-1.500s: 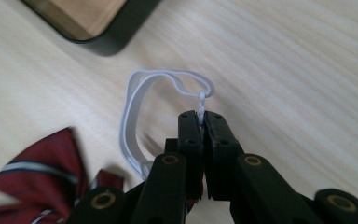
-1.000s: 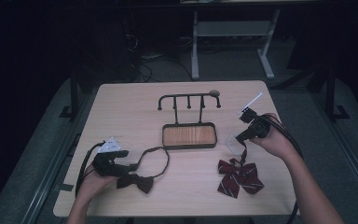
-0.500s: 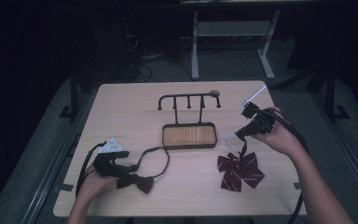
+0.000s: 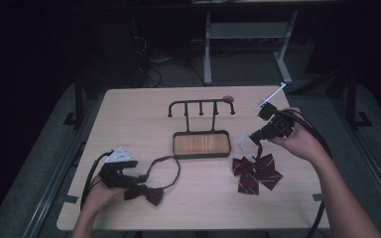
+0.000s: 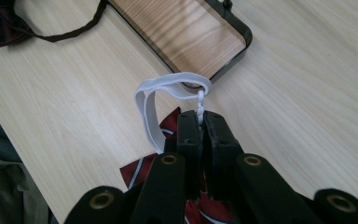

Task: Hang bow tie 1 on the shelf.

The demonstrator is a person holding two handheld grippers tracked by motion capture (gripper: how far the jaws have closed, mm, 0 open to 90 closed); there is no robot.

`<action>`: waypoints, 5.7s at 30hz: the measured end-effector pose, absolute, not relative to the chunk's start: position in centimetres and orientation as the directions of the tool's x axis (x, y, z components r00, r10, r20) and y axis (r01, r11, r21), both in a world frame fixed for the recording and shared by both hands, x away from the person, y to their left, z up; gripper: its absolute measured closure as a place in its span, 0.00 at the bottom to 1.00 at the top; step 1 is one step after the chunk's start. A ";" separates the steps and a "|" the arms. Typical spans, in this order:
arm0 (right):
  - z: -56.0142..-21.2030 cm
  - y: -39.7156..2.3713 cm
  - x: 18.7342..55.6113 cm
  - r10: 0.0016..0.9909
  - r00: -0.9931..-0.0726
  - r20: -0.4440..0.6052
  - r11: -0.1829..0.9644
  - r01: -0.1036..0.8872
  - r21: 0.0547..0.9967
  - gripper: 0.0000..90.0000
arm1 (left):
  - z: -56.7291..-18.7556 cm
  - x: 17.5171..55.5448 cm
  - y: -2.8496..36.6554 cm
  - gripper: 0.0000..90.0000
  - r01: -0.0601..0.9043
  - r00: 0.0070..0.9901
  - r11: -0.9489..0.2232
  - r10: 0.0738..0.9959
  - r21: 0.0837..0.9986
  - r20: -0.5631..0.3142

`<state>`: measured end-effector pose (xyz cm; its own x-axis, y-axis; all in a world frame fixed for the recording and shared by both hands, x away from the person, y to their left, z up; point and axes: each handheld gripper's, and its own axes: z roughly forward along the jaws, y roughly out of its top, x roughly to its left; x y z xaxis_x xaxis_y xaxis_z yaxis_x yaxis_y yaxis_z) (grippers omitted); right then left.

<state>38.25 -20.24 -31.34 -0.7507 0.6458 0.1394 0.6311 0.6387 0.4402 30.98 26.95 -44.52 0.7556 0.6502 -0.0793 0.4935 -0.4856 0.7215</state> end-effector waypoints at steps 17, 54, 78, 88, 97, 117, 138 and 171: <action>-29.1 -19.1 38.8 0.627 -0.768 0.127 0.648 0.606 0.462 0.95 | -44.6 31.0 27.0 0.30 0.499 0.753 -0.480 0.652 0.722 -0.088; -26.0 -16.8 44.1 0.687 -0.722 0.085 0.601 0.630 0.491 0.95 | -44.5 31.0 27.1 0.30 0.495 0.754 -0.475 0.651 0.728 -0.088; -27.8 -17.5 45.5 0.716 -0.691 0.100 0.569 0.660 0.490 0.92 | -44.5 30.9 27.0 0.30 0.498 0.754 -0.483 0.652 0.720 -0.083; -28.7 -17.8 45.3 0.709 -0.694 0.127 0.558 0.661 0.501 0.88 | -44.5 31.0 27.0 0.30 0.491 0.754 -0.485 0.653 0.724 -0.074; -29.3 -19.1 43.9 0.692 -0.706 0.152 0.543 0.648 0.534 0.75 | -44.5 31.0 27.0 0.30 0.494 0.755 -0.494 0.652 0.715 -0.071; -33.1 -21.9 40.7 0.673 -0.708 0.214 0.517 0.657 0.549 0.56 | -44.6 30.9 26.8 0.30 0.498 0.752 -0.493 0.655 0.714 -0.072; -36.7 -22.6 37.5 0.647 -0.720 0.250 0.516 0.655 0.551 0.53 | -44.7 30.9 26.7 0.30 0.497 0.752 -0.498 0.656 0.710 -0.066; -41.2 -23.5 32.5 0.655 -0.719 0.231 0.514 0.648 0.562 0.51 | -42.5 32.1 24.8 0.35 0.443 0.791 -0.555 0.612 0.704 -0.015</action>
